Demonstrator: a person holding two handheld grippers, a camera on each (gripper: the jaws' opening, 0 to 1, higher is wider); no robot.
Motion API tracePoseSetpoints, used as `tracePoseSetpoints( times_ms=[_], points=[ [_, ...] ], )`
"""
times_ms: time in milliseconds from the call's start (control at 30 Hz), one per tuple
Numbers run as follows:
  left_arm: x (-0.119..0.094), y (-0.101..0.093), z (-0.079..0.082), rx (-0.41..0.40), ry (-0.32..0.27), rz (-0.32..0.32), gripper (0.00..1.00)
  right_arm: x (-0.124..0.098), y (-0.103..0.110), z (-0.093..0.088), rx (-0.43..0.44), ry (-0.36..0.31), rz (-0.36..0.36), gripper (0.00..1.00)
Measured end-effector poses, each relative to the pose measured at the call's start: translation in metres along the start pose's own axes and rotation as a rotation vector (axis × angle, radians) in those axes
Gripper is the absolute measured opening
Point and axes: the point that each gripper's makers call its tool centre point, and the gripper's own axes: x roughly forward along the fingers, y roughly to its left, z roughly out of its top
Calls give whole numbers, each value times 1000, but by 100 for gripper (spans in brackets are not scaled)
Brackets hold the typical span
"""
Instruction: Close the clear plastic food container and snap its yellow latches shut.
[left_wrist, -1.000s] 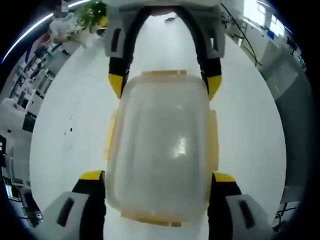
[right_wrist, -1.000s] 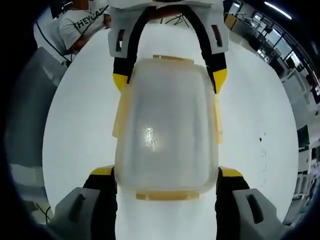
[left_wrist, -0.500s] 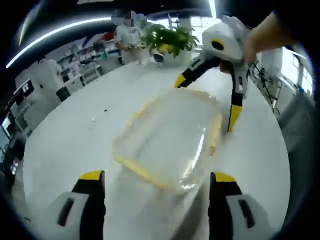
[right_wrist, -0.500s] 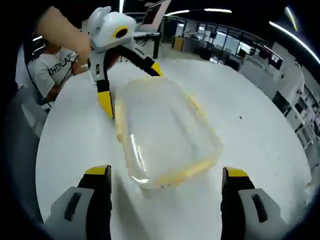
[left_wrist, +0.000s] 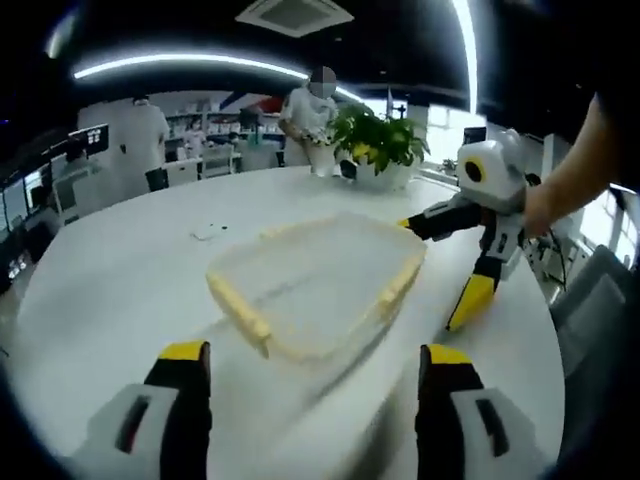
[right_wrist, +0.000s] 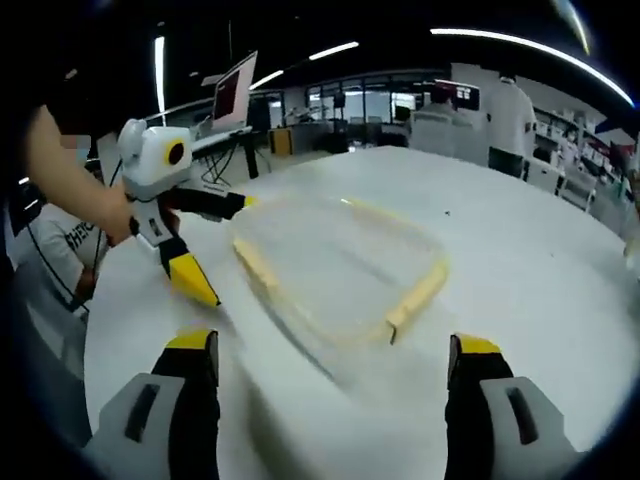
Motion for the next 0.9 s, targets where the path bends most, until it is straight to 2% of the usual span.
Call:
tracePoseSetpoints(
  times_ms=[133, 300, 400, 500, 633, 800, 900],
  points=[
    [-1, -3, 0, 5, 10, -4, 82, -4, 0, 0, 36, -12, -13, 92],
    [-7, 1, -5, -39, 28, 13, 79, -10, -1, 3, 72, -13, -22, 89],
    [-13, 0, -8, -44, 37, 23, 79, -15, -2, 7, 60, -21, -35, 89],
    [-21, -2, -9, -35, 33, 38, 80, -21, -3, 7, 47, -22, -45, 89],
    [-32, -4, -10, -38, 6, 55, 74, -30, -6, 5, 74, -29, -62, 88],
    [-45, -7, -20, -68, 26, 63, 73, -46, -2, 1, 91, -27, -68, 87],
    [-55, -7, -20, -119, 6, 83, 73, -57, 1, 1, 96, -30, -66, 86]
  ],
)
